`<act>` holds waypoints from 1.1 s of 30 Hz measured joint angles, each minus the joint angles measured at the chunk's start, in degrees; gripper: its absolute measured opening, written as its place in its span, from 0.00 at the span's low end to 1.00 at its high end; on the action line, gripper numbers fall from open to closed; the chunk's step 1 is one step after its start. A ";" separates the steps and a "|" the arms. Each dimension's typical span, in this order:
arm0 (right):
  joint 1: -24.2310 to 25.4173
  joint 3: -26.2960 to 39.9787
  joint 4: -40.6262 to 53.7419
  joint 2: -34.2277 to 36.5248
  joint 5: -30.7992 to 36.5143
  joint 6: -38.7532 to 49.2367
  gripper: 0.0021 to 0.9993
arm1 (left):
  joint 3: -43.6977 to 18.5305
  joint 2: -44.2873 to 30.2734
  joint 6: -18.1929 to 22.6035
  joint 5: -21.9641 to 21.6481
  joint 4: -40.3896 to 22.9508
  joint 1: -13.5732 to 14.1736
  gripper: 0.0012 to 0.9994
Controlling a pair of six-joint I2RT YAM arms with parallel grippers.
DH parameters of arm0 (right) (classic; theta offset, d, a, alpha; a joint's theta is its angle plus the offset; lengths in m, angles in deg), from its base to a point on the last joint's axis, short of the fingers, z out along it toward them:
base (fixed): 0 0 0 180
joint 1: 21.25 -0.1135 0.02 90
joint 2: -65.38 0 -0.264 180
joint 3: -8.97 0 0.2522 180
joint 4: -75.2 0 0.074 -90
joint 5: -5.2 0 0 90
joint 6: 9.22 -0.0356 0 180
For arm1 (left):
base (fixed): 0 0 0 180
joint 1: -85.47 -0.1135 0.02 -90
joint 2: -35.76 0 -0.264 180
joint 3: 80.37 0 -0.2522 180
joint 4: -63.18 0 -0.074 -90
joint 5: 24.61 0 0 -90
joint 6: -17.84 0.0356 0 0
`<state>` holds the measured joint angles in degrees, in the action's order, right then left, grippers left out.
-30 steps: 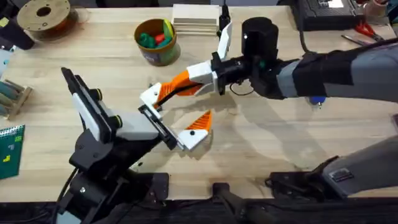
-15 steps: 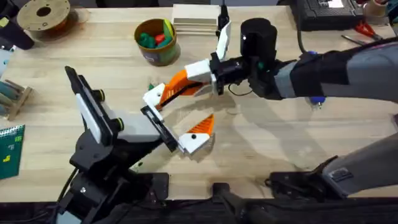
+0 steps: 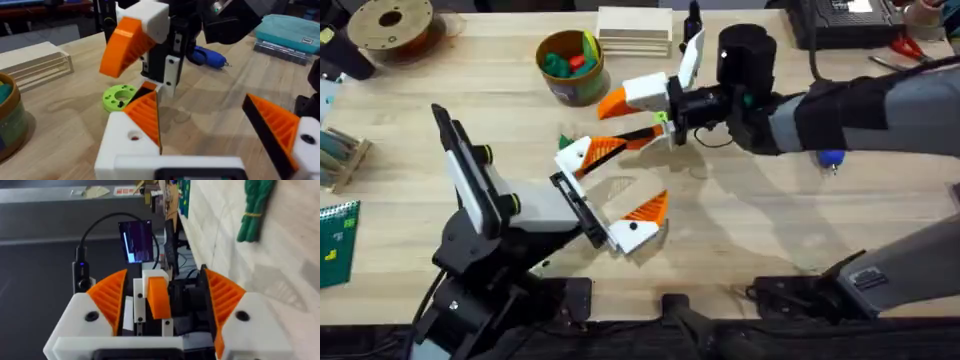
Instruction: Pick up the gripper from the table and insert it into the empty holder that is missing its gripper. Then pick up a screw, insert it into the mounting hole, and use the screwdriver to tighten it. Finally, clean up the table by picking up the vegetable and placing it into the bucket.
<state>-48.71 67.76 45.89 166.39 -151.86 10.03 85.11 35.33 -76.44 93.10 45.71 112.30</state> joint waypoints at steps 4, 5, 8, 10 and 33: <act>3.56 0.03 0.04 0.00 1.54 3.68 0.79 | 0.00 0.02 0.01 0.14 0.00 0.00 0.99; 4.63 0.12 0.15 0.00 1.84 4.81 0.79 | 0.00 0.01 0.01 0.15 0.00 0.00 0.99; 8.25 1.56 1.19 0.00 3.11 8.69 0.80 | 0.00 0.01 0.02 0.15 0.00 0.00 0.99; 10.44 3.88 3.99 0.00 3.95 11.23 0.80 | 0.00 0.00 0.00 0.17 0.00 0.00 0.99; 0.67 34.58 83.95 0.00 56.71 69.18 0.80 | 0.00 0.02 0.39 0.24 0.00 0.00 0.99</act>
<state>-48.04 102.34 129.84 166.39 -95.15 79.21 85.11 35.35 -76.04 93.34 45.71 112.30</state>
